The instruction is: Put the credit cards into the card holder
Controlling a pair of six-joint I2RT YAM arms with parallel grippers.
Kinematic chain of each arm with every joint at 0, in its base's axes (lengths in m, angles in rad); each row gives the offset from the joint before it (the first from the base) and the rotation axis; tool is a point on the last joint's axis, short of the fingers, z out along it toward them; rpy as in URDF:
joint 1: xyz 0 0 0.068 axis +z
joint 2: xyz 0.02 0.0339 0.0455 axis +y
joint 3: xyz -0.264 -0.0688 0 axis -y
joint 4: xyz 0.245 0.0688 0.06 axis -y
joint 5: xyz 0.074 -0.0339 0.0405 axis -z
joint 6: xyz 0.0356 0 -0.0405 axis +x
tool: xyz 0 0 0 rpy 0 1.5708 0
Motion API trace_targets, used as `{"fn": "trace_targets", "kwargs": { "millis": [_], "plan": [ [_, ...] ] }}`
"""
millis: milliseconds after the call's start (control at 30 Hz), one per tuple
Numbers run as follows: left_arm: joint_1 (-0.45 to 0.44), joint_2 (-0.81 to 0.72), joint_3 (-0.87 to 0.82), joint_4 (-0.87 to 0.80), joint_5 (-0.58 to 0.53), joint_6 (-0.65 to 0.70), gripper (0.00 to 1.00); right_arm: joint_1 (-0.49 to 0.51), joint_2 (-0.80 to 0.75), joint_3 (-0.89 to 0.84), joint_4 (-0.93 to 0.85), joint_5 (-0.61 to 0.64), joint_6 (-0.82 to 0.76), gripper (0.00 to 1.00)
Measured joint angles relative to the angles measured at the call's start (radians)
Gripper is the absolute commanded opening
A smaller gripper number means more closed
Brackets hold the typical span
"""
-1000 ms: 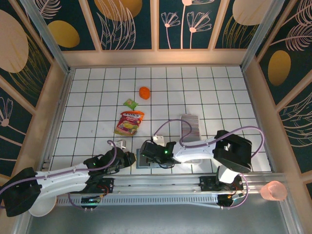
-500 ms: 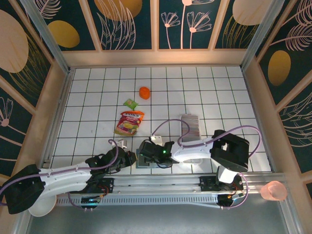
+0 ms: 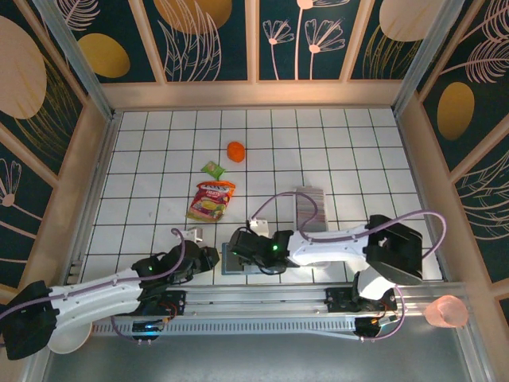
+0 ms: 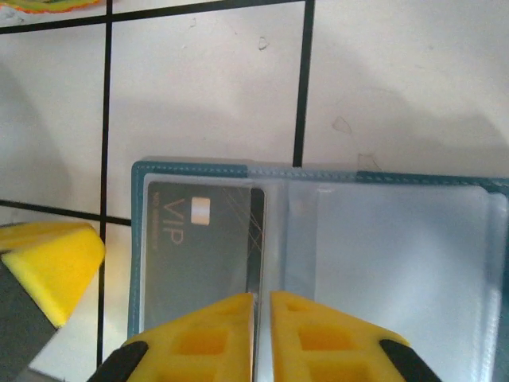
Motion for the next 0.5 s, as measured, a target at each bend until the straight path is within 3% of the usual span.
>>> {"fn": "trace_targets", "kwargs": {
  "millis": [133,200,300,500],
  "plan": [
    [0.0,-0.007,0.016,0.001,0.013,0.013,0.2,0.017,-0.029,-0.042,-0.031,-0.001,0.048,0.25],
    [0.0,0.01,0.028,0.007,0.025,0.019,0.2,0.03,-0.032,-0.055,-0.051,0.0,0.071,0.4],
    [0.0,0.05,0.042,0.028,0.04,0.028,0.23,0.051,-0.048,-0.066,-0.077,0.004,0.11,0.47],
    [0.0,0.132,0.047,0.07,0.077,0.04,0.22,0.073,-0.119,-0.124,-0.077,0.006,0.173,0.47]
  ]
}}
